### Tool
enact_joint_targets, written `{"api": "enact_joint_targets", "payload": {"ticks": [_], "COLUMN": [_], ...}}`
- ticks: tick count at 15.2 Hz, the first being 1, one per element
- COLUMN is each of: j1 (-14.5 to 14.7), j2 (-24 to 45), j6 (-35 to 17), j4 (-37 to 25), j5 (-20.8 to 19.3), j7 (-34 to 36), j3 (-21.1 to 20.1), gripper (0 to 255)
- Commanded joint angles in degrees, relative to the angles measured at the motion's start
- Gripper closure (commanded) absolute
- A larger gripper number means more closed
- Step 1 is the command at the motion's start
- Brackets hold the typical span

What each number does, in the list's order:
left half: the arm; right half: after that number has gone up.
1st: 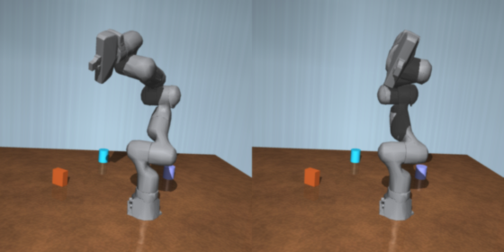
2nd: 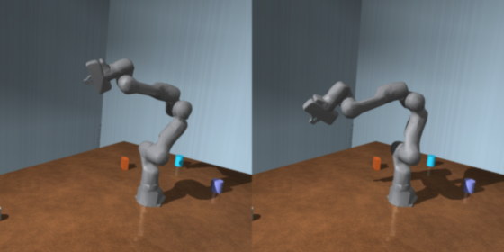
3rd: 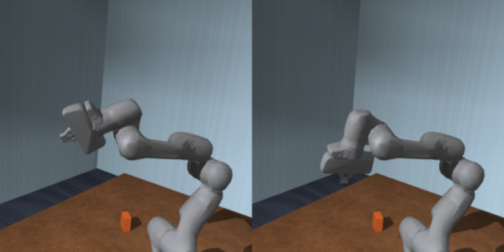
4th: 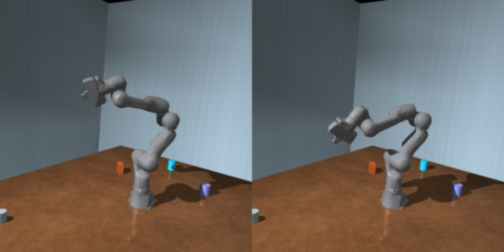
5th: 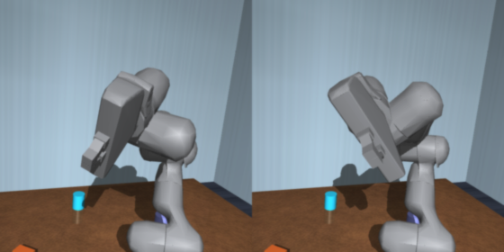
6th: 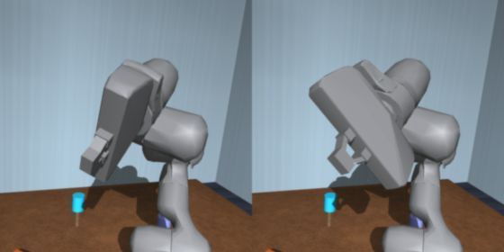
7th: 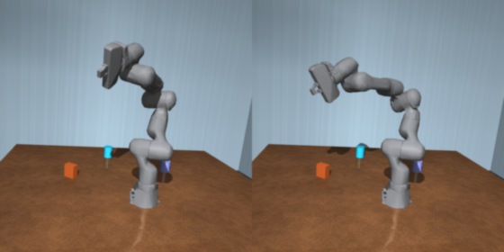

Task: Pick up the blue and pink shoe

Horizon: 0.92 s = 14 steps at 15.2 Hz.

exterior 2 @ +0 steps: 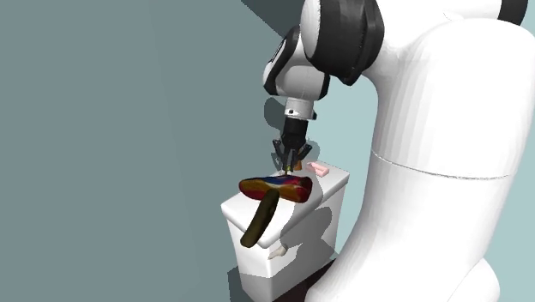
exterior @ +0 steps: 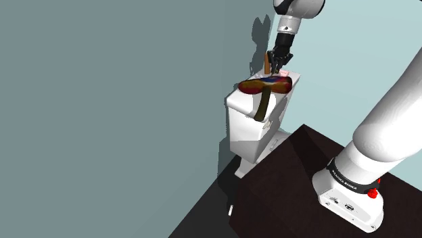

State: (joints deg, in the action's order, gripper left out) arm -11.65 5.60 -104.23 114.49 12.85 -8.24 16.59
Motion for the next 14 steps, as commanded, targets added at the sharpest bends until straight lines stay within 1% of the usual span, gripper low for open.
{"api": "enact_joint_targets", "payload": {"ticks": [1, 12, 14], "j1": [-0.01, -0.03, -0.03], "j2": [-0.44, -2.75, -2.77], "j6": [1.31, 9.11, 9.22], "j4": [-0.99, -6.78, -6.87], "j5": [-0.19, -1.14, -1.15], "j7": [0.31, 2.15, 2.17], "j3": [0.04, 0.13, 0.13], "gripper": [255, 255, 255]}}
